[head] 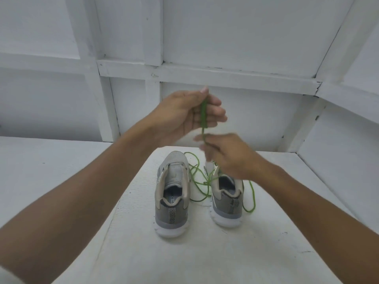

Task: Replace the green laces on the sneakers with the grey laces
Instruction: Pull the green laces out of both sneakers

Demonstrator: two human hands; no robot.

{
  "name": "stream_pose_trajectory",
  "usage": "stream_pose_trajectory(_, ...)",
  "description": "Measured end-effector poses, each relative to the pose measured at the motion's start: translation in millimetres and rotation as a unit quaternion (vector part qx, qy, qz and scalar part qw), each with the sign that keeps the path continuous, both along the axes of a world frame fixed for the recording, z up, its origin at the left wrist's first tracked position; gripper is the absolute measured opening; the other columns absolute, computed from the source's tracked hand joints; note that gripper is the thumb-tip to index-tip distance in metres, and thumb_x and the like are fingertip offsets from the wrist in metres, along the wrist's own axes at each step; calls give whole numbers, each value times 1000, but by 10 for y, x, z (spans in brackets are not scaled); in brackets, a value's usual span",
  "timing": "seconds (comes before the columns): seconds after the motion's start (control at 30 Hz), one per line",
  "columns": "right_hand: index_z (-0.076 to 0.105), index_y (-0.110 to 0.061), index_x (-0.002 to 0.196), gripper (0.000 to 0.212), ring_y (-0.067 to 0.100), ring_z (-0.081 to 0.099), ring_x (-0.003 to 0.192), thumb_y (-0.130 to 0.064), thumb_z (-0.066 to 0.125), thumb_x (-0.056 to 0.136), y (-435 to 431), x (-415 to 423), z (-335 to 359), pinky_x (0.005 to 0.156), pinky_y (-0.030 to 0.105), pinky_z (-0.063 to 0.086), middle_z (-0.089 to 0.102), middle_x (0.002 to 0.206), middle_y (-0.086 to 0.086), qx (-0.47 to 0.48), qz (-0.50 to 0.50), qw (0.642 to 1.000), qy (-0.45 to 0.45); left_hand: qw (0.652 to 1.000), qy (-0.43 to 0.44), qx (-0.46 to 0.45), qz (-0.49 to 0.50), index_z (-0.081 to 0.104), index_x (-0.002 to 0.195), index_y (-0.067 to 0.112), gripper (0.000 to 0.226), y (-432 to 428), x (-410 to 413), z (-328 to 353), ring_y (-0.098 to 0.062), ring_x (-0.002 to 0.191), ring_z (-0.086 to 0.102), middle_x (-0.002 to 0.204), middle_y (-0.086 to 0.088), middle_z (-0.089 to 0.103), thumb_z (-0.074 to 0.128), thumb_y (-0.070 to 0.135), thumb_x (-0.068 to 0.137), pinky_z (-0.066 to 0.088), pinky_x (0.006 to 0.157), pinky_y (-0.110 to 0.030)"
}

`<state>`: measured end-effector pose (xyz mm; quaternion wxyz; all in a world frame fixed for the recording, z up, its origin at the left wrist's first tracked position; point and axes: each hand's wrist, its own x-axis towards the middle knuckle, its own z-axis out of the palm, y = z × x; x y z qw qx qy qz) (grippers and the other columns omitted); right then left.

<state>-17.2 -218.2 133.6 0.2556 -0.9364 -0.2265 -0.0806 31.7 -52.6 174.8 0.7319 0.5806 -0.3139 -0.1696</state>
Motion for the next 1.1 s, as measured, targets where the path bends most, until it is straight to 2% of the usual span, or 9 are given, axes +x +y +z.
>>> stream_pose_trajectory(0.1,65,-22,116,22,10,62,69,-23,50,100,-15,-121,79,63,18,48,68,79,-5,-42,51,997,27,960,-174,165,148,64,105,-1,36,41,119,-65,-24,99,69,99,-12,73,38,24,105,52,97,-41)
stream_pose_trajectory(0.2,64,-20,94,10,9,62,62,-15,56,96,-205,-44,339,60,22,49,65,72,-6,61,7,996,-70,933,-186,305,47,67,104,0,42,100,92,-175,-22,97,70,98,-11,74,38,31,103,51,98,-42)
stream_pose_trajectory(0.33,59,-24,86,15,8,58,59,-16,54,98,-249,75,250,59,21,47,61,68,-5,132,-42,984,-113,978,-43,137,-151,62,96,0,45,71,-97,-88,-31,88,67,86,-15,71,31,31,103,55,82,-35)
stream_pose_trajectory(0.47,61,-31,110,18,8,62,72,-25,47,101,-14,-113,-99,67,23,50,65,80,-8,44,4,997,64,999,-33,-25,-15,63,98,0,38,8,-26,93,-31,94,68,89,-13,73,37,28,102,55,89,-38)
stream_pose_trajectory(0.57,62,-26,110,17,1,61,71,-22,50,100,-48,-193,-32,69,19,50,66,79,-6,27,54,996,63,944,-221,165,179,66,104,5,38,80,95,67,-21,101,68,99,-6,74,37,29,105,51,98,-39)
stream_pose_trajectory(0.67,64,-16,94,11,4,55,61,-13,54,97,-230,-102,188,62,21,47,59,67,-5,121,26,991,-41,888,-240,380,94,69,101,11,40,167,79,-76,-13,95,69,95,2,75,37,35,103,51,97,-39)
stream_pose_trajectory(0.83,66,-16,94,13,11,48,57,-16,54,98,-292,104,53,55,25,41,57,67,2,196,-47,976,-83,969,-36,211,-123,61,92,1,42,111,-87,-79,-27,75,65,74,-12,66,35,33,99,53,78,-36)
stream_pose_trajectory(0.97,62,-29,112,20,9,55,62,-25,45,101,-37,-39,-305,62,26,48,62,71,-3,121,-25,992,28,997,52,-3,-60,60,92,2,38,17,-55,79,-28,79,68,73,-9,69,31,25,104,55,80,-36)
stream_pose_trajectory(1.1,62,-28,107,16,9,59,65,-24,48,100,-7,-203,-198,62,23,48,63,72,-12,44,64,996,54,950,-183,174,184,66,103,1,38,63,94,-1,-19,97,69,96,-8,74,37,27,105,51,97,-38)
